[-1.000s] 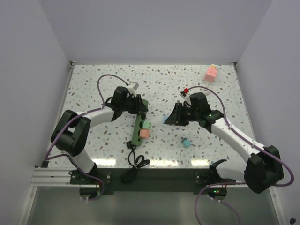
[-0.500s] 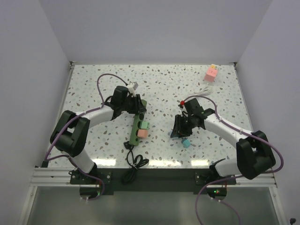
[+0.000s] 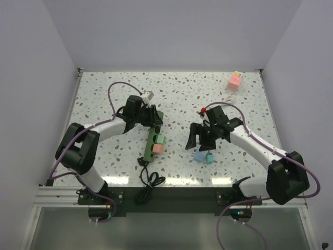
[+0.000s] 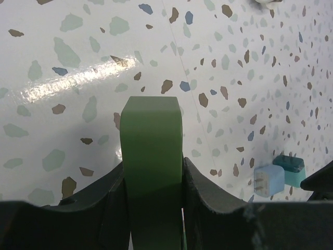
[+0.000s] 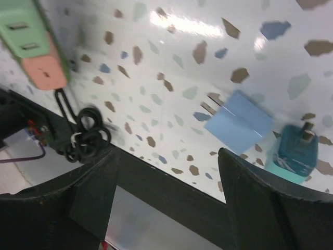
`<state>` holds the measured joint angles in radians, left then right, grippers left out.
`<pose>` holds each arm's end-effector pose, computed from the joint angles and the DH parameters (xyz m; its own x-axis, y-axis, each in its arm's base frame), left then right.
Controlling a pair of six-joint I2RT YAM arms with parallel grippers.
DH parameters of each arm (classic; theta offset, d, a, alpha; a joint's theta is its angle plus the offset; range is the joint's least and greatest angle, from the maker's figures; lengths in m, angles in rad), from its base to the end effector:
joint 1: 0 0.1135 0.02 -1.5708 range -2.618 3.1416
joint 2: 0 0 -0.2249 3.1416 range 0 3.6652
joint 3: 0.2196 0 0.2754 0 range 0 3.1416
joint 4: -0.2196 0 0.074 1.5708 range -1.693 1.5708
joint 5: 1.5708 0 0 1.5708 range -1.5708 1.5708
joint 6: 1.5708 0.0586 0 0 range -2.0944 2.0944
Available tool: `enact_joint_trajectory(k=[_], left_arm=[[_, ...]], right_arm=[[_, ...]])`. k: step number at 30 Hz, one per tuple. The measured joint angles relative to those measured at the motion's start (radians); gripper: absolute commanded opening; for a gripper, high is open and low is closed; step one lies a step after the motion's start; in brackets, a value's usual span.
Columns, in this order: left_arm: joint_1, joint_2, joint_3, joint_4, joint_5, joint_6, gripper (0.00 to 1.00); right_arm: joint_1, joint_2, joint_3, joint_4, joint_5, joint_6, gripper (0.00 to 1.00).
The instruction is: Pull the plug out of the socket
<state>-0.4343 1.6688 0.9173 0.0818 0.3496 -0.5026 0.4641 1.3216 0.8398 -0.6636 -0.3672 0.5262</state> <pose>0.3368 -0.1783 0.1175 -0.8013 -0.1272 -0.5846 0.2887 0.7737 -0.5640 0.2442 0.1458 0.1428 -0.9807 0.0333 -0.1926 -0.0667 0.8691 0.4900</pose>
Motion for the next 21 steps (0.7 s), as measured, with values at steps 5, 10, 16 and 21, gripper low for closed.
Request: enact_joint_trajectory(k=[5,10,16,21], left_arm=[[-0.002,0.0,0.0,0.012,0.026,-0.005,0.0],[-0.019,0.0,0.001,0.029,0.038,-0.014,0.0],[-0.045,0.0,0.002,0.038,0.04,-0.029,0.0],[-0.047,0.0,0.002,0.037,0.04,-0.036,0.0]], right_arm=[[0.012,0.029,0.095,0.064,-0.049,0.019,0.79],[0.077,0.156,0.168,0.174,-0.073,0.06,0.79],[0.153,0.295,0.233,0.262,-0.074,0.103,0.77],[0.183,0.349,0.244,0.303,-0.079,0.131,0.69]])
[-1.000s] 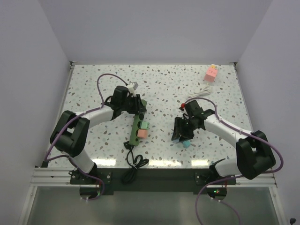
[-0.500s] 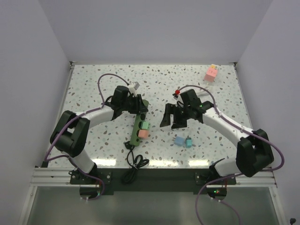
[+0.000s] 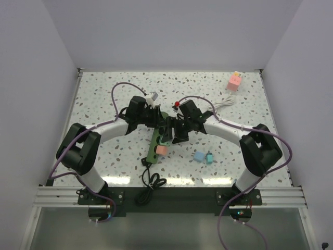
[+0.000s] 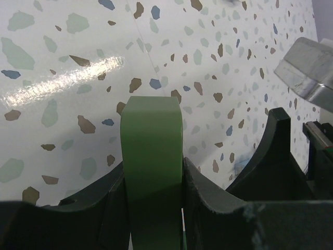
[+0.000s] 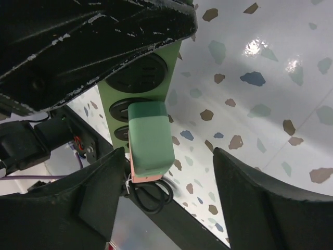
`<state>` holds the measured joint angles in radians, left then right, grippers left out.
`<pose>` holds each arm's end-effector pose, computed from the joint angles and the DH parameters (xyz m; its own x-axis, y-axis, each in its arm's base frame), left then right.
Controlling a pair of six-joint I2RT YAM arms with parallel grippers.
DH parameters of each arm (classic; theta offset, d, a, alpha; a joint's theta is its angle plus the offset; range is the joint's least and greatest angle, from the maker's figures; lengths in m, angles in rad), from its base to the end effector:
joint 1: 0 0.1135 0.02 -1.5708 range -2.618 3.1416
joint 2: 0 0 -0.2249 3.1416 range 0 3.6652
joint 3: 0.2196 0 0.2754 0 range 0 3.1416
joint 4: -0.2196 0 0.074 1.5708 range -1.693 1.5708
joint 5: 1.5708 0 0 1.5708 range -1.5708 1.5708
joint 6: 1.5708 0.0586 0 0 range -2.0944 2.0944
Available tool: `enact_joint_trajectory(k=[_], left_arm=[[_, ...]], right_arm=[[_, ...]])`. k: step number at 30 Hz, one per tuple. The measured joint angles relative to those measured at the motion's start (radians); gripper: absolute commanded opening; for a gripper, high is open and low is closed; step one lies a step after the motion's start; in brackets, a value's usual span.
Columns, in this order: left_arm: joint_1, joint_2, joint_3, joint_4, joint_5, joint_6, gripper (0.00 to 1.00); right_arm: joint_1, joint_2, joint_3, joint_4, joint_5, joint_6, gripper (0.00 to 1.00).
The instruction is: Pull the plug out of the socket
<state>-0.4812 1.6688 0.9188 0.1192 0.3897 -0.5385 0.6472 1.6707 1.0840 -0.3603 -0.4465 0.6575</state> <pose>0.3293 -0.1971 0.1224 -0.8079 -0.1133 -0.5784 0.3329 0.7220 -0.6065 0.2828 0.2454 0.1355 -0.9679 -0.0405 -0.2482 -0.1940 0.7483 0.6344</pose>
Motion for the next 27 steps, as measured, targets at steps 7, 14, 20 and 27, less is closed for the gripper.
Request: enact_joint_trajectory(k=[7,14,20,27], left_arm=[[0.0,0.0,0.0,0.0,0.0,-0.001,0.0],[0.003,0.0,-0.004,0.008,0.002,-0.002,0.22],[0.002,-0.014,-0.064,0.084,0.014,-0.021,0.61],[-0.01,-0.027,-0.159,0.106,0.039,-0.047,0.53]], right_arm=[[0.033,0.054,0.011,0.058,-0.022,0.034,0.36],[0.03,0.066,0.016,0.08,-0.055,0.074,0.0],[0.032,0.066,0.016,0.087,-0.05,0.084,0.0],[0.032,0.06,0.016,0.089,-0.042,0.086,0.0]])
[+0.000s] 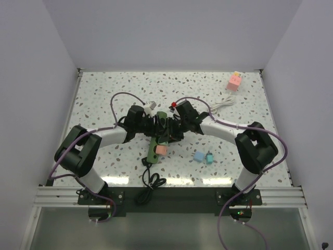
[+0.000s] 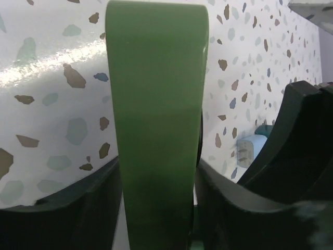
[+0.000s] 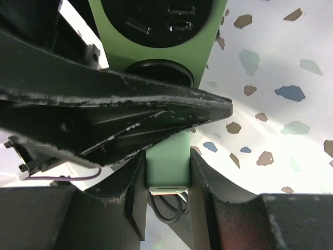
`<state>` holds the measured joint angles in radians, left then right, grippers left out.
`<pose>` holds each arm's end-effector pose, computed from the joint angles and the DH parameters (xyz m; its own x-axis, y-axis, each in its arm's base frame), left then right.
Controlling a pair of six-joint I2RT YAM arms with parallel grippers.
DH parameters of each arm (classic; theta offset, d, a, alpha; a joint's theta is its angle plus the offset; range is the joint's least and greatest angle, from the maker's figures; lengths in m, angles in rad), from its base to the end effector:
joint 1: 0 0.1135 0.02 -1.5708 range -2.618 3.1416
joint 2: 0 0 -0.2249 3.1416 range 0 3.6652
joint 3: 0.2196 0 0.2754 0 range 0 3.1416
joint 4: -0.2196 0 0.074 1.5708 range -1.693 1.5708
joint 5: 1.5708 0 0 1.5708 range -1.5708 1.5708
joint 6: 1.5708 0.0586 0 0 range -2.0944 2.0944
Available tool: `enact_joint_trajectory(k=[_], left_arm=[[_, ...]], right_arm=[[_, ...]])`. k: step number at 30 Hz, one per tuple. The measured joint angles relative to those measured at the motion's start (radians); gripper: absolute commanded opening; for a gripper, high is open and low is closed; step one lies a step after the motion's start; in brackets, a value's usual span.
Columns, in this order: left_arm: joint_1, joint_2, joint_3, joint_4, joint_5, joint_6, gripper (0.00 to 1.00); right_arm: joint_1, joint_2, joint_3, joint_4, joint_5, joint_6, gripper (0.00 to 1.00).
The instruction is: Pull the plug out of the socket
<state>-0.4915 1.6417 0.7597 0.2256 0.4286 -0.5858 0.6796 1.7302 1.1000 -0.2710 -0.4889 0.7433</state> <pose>0.3005 -0.1885 0.0908 -0.8461 -0.1174 -0.5199 0.3021 0.6979 -0.6493 0.2831 0.2642 0.1270 -0.9779 -0.0221 -0.2078 -0.1627 0.7042 0.6911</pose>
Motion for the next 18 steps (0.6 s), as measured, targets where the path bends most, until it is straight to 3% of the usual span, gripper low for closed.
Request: enact_joint_trajectory(k=[1,3,4,11,18], left_arm=[[-0.001,0.0,-0.006,0.004,0.005,-0.005,0.28],[-0.004,0.0,-0.006,0.012,0.014,-0.008,0.03],[-0.005,0.0,-0.006,0.016,0.015,-0.008,0.0],[-0.012,0.0,0.002,0.016,0.008,-0.008,0.0],[-0.078,-0.007,0.088,0.032,0.056,-0.037,0.0]], right_arm=[[0.0,0.0,0.0,0.001,0.0,0.0,0.0],[0.001,0.0,0.0,0.0,0.001,-0.001,0.0],[0.001,0.0,0.0,-0.001,0.002,-0.002,0.0],[0.001,-0.039,-0.01,-0.027,0.031,-0.017,0.0],[-0.036,-0.323,-0.163,-0.05,0.115,-0.046,0.0]])
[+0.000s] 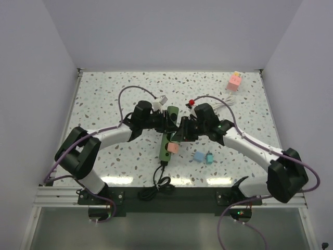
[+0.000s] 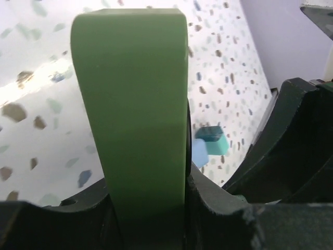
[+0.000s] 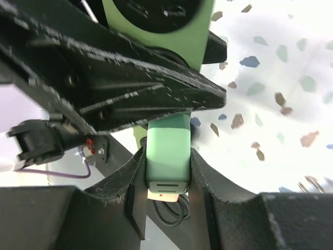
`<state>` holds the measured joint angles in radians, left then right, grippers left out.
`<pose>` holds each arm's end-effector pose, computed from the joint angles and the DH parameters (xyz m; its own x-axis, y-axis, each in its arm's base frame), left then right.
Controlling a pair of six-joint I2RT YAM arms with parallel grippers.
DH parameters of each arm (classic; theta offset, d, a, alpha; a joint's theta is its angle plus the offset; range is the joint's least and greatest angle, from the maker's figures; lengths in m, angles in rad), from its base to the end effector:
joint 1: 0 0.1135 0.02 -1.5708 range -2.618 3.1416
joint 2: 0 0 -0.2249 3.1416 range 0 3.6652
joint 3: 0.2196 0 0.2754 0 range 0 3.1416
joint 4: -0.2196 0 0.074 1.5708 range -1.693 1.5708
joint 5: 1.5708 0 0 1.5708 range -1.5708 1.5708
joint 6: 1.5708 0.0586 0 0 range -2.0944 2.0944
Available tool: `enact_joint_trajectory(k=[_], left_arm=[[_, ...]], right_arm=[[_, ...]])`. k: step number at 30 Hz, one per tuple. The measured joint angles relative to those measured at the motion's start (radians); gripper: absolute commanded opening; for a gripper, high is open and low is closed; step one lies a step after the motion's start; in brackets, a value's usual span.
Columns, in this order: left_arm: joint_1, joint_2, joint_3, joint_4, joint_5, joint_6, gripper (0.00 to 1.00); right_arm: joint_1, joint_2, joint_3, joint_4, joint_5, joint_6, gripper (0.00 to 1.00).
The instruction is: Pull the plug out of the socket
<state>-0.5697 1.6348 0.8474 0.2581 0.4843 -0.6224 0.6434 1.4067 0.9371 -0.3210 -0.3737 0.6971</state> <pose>0.3012 -0.2254 0.1263 -0.8210 -0.0868 -0.5643 0.4149 0.5881 -0.6942 0.2596 0.2214 0.1759 -0.9265 0.0524 -0.3727 -0.2206 0.7267 0.6505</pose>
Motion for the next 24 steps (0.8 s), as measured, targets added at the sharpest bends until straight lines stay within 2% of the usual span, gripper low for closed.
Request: enact_joint_trajectory(k=[3,7,12,17,19,20,22,23,24], left_arm=[[-0.013,-0.006,0.022,-0.004,-0.02,0.031,0.0],[0.063,0.042,0.013,-0.093,-0.132,0.066,0.0],[0.082,0.053,0.011,-0.141,-0.178,0.067,0.0],[0.076,0.053,0.029,-0.159,-0.179,0.073,0.0],[0.076,0.053,0.04,-0.167,-0.177,0.077,0.0],[0.076,0.053,0.047,-0.172,-0.175,0.077,0.0],[0.076,0.049,0.051,-0.172,-0.172,0.082,0.0],[0.076,0.046,0.052,-0.173,-0.171,0.084,0.0],[0.076,0.043,0.053,-0.173,-0.169,0.084,0.0]], right_arm=[[-0.04,-0.129,-0.061,-0.027,-0.022,-0.029,0.0],[-0.087,-0.251,-0.114,-0.141,-0.037,-0.064,0.0],[-0.085,-0.212,-0.116,-0.225,-0.003,-0.095,0.0],[-0.085,-0.085,-0.119,-0.265,0.045,-0.118,0.0],[-0.085,-0.046,-0.124,-0.257,0.046,-0.119,0.09],[-0.085,-0.026,-0.126,-0.253,0.045,-0.119,0.22],[-0.085,0.006,-0.128,-0.242,0.044,-0.119,0.37],[-0.085,0.017,-0.13,-0.239,0.044,-0.117,0.55],[-0.085,0.023,-0.132,-0.238,0.045,-0.111,0.62]])
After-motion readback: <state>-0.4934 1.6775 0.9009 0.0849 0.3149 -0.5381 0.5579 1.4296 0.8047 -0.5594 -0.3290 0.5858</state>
